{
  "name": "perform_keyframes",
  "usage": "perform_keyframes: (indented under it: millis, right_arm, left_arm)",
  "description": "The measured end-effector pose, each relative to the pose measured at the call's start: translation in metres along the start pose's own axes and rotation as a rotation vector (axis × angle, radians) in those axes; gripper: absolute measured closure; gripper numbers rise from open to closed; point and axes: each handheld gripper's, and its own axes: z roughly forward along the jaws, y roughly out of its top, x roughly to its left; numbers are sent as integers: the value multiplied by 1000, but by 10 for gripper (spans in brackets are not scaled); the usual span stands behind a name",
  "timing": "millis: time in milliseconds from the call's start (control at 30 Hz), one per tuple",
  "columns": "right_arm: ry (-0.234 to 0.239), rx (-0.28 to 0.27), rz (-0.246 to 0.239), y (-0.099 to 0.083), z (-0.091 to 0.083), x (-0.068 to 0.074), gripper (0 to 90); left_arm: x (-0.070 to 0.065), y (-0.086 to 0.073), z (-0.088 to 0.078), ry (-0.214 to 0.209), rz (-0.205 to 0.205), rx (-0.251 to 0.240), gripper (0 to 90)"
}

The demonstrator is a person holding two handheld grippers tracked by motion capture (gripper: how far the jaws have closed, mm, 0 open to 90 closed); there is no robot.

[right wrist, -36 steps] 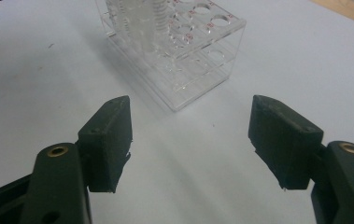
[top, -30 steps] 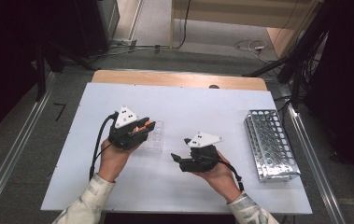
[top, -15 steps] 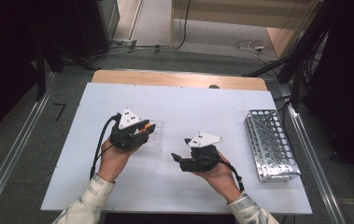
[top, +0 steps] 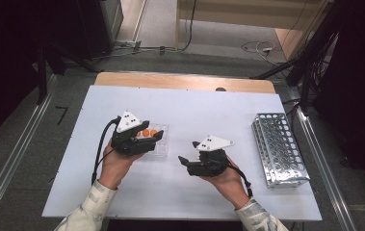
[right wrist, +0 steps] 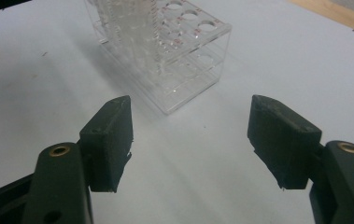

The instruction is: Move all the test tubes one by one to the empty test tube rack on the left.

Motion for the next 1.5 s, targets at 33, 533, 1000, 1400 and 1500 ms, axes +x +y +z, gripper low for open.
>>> perform_keyframes:
  millis: [33, 533, 1000, 1400, 1500]
  right_arm:
    - [-7, -4, 8, 0, -2, -2, 295]
    - [-90, -56, 118, -17, -33, -38, 280]
    - [-137, -78, 154, -30, -52, -54, 274]
    - [-151, -79, 169, -41, -65, -62, 251]
    - [-156, -79, 169, -42, -68, -63, 247]
  left_arm:
    - [-1, 0, -1, 1, 0, -4, 342]
    - [-12, -15, -20, 16, 6, -40, 220]
    - [-12, -29, -25, 79, -43, -65, 185]
    - [-12, -36, -34, 116, -51, -74, 150]
    - [-10, -39, -37, 127, -59, -79, 150]
